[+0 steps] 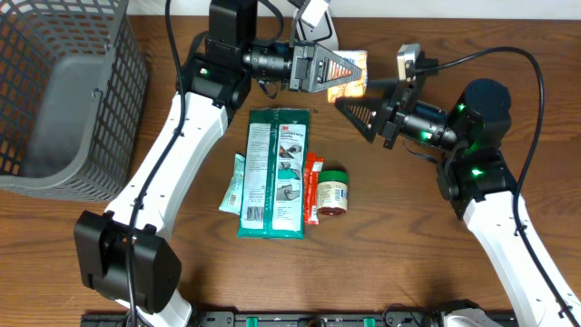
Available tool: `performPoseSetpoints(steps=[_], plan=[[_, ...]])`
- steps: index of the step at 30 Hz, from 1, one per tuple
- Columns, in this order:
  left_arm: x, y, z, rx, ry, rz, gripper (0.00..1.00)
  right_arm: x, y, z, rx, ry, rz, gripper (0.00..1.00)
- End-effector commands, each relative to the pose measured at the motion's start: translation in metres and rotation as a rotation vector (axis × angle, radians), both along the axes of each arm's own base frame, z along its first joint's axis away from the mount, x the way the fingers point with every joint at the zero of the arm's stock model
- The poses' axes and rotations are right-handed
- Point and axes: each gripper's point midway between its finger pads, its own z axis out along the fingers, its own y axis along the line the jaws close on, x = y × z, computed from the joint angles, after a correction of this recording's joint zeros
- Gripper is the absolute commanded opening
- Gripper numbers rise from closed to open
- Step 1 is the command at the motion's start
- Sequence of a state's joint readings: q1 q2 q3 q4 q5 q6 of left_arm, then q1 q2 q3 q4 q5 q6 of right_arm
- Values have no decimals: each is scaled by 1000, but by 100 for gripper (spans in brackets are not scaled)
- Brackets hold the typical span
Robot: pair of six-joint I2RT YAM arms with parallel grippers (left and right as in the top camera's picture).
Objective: Scan the item barcode
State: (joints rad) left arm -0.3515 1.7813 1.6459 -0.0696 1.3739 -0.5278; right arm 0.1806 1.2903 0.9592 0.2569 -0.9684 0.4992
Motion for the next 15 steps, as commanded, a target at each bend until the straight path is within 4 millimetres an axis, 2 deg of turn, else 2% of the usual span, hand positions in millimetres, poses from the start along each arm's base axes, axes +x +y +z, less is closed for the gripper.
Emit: performPoseSetpoints(steps=[1, 5, 7, 9, 12, 15], plan=[[7, 14, 16, -6, 3, 55, 8, 6, -15, -9, -9, 26, -18, 64], [35, 30, 6, 34, 66, 199, 8, 12, -35, -24, -17, 119, -64, 62], [52, 41, -8, 84, 122, 306, 7, 14, -45, -34, -23, 182, -91, 60], [65, 53, -31, 167, 189, 423, 7, 15, -53, -46, -37, 236, -116, 57], [72, 68, -56, 301, 241, 542, 7, 15, -66, -68, -82, 314, -169, 56], [72, 92, -63, 477, 239, 674, 8, 18, -79, -93, -170, 387, -265, 55]])
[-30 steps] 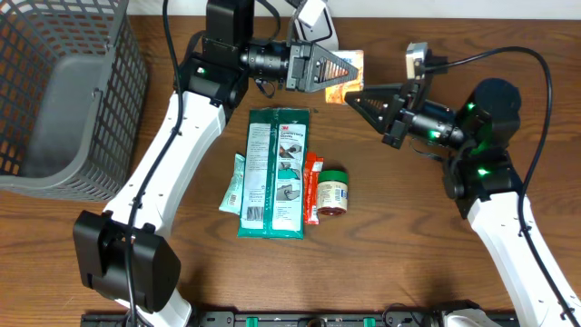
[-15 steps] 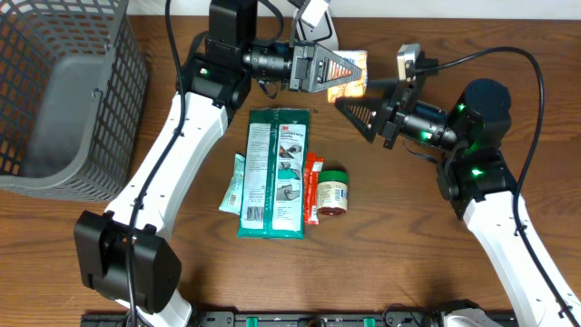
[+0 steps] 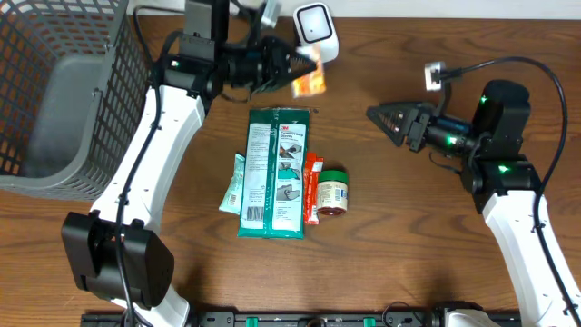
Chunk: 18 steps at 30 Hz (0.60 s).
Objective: Scan the item barcode
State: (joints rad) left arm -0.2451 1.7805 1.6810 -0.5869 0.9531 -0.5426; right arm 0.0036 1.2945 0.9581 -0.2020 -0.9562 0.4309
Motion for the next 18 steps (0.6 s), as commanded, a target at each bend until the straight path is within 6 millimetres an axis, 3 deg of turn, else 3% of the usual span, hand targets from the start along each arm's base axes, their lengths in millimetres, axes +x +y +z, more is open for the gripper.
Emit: performPoseSetpoints(steps=[1, 5, 9, 12, 18], plan=[[18, 34, 23, 266, -152, 169, 7, 9, -18, -21, -143, 9, -92, 55], [12, 70, 50, 527, -218, 298, 7, 7, -40, -41, -347, 108, -205, 55], [7, 94, 75, 690, -287, 405, 7, -6, -68, -58, -570, 238, -328, 56], [4, 89, 75, 712, -303, 379, 7, -13, -63, -66, -620, 254, -289, 58], [2, 56, 38, 754, -246, 271, 7, -17, -65, -85, -677, 301, -255, 61]])
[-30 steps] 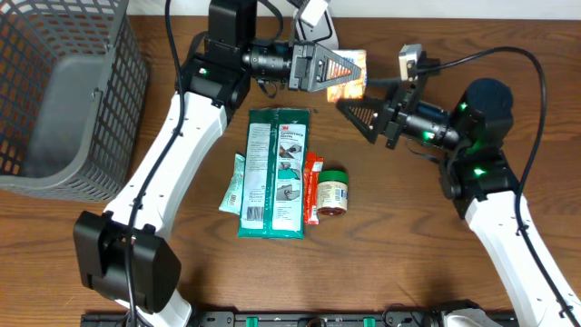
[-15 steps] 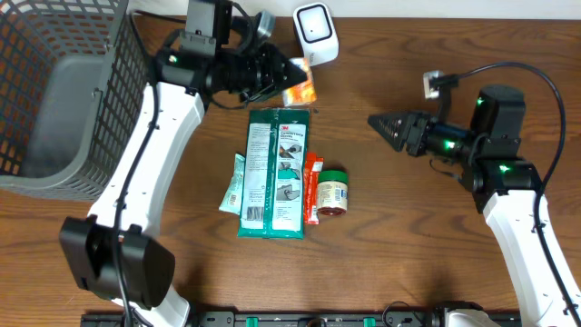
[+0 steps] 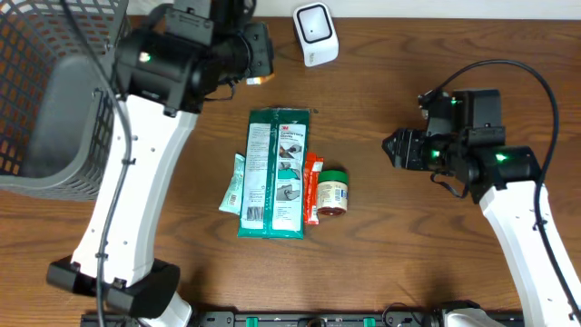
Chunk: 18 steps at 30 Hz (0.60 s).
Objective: Scan the item barcode
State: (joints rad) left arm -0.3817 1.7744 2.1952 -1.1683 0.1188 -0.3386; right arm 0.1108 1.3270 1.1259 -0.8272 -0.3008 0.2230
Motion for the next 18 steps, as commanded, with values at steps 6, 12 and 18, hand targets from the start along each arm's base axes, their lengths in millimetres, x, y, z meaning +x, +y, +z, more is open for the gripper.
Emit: performPoseSetpoints(steps=[6, 12, 18], plan=[[19, -44, -81, 178, 120, -61, 7, 10, -10, -22, -94, 39, 21, 65], [38, -80, -127, 179, 154, -105, 7, 11, -11, -33, -99, 74, 22, 68], [44, -110, -172, 177, 207, -99, 7, 10, -21, -49, -159, 122, 0, 68]])
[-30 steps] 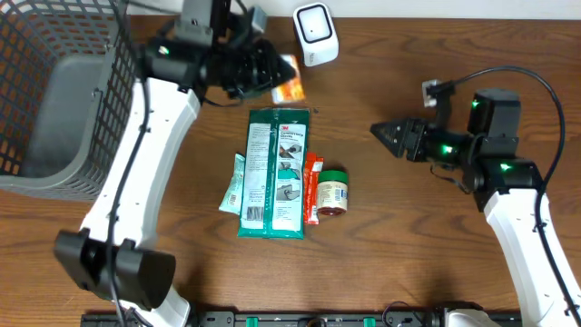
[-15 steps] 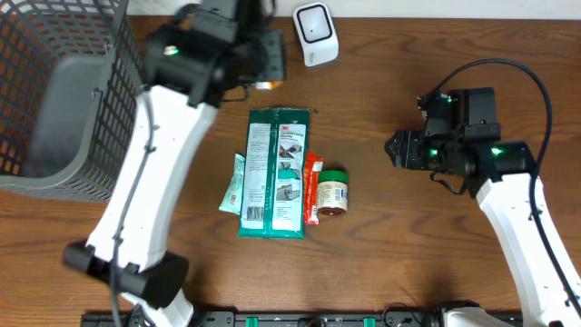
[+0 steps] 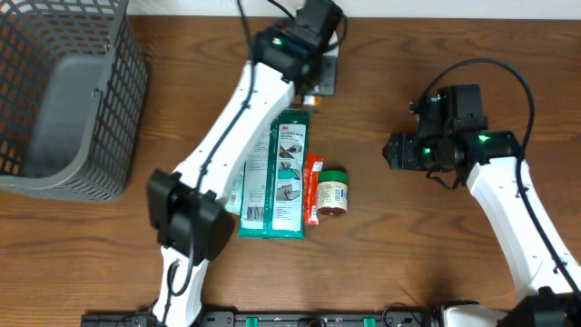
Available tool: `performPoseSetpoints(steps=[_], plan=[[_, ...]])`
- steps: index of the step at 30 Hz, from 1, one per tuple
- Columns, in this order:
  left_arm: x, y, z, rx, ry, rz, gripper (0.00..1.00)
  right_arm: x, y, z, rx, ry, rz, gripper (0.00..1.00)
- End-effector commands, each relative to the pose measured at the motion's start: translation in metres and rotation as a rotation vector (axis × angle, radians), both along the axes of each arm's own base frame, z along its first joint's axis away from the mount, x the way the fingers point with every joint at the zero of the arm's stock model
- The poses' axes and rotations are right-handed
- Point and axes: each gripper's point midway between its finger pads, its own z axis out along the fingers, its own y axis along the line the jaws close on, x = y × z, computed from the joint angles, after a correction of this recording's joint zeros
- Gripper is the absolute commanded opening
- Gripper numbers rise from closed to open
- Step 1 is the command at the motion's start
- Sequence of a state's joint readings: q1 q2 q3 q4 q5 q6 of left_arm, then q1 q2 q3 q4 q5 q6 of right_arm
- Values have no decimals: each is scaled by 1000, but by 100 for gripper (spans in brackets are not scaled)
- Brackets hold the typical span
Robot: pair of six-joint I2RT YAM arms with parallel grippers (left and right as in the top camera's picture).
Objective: Scan the item barcode
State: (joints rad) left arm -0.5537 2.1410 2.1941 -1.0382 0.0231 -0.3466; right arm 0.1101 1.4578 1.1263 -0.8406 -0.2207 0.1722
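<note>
My left arm reaches across the table to the far middle, its wrist (image 3: pixel 307 36) lying over the spot at the back edge, so the scanner is hidden. The left gripper (image 3: pixel 314 89) points down toward the table just beyond the green pack. A sliver of the orange snack packet (image 3: pixel 309 98) shows at its tip, so it looks shut on that. My right gripper (image 3: pixel 396 151) hangs over bare table at the right, seen end-on, with nothing visible in it and its jaws unreadable.
A green 3M pack (image 3: pixel 280 177) lies mid-table, with a teal sachet (image 3: pixel 234 189) on its left. On its right lie a red-orange stick pack (image 3: pixel 313 186) and a green-lidded jar (image 3: pixel 333 192). A grey wire basket (image 3: pixel 54 91) fills the far left corner.
My left arm has swung from the far left, near the basket, over to the far middle and now covers the scanner. The orange packet came with it. The right arm barely shifted.
First both grippers met by the scanner at the orange packet. Then the left gripper held it left of the scanner while the right gripper sat back at the right. The left then held it farther left, and now holds it at the scanner's spot.
</note>
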Motion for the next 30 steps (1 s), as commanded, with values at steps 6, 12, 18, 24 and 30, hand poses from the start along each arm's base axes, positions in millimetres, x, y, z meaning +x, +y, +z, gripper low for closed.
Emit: performPoseSetpoints(steps=[6, 12, 18, 24, 30], plan=[[-4, -28, -44, -81, 124, 125, 7, 2, -25, -13, -141, 33, -43, 70], [-20, -44, -64, -103, 195, 184, 7, -2, -52, -17, -211, 67, -132, 70], [-38, -68, -89, -86, 190, 209, 7, -4, -58, -20, -211, 76, -149, 70], [-47, -87, -109, -65, 130, 190, 7, -3, -58, -20, -211, 72, -149, 70], [-62, -98, -125, -51, 140, 169, 7, -2, -58, -20, -210, 69, -150, 70]])
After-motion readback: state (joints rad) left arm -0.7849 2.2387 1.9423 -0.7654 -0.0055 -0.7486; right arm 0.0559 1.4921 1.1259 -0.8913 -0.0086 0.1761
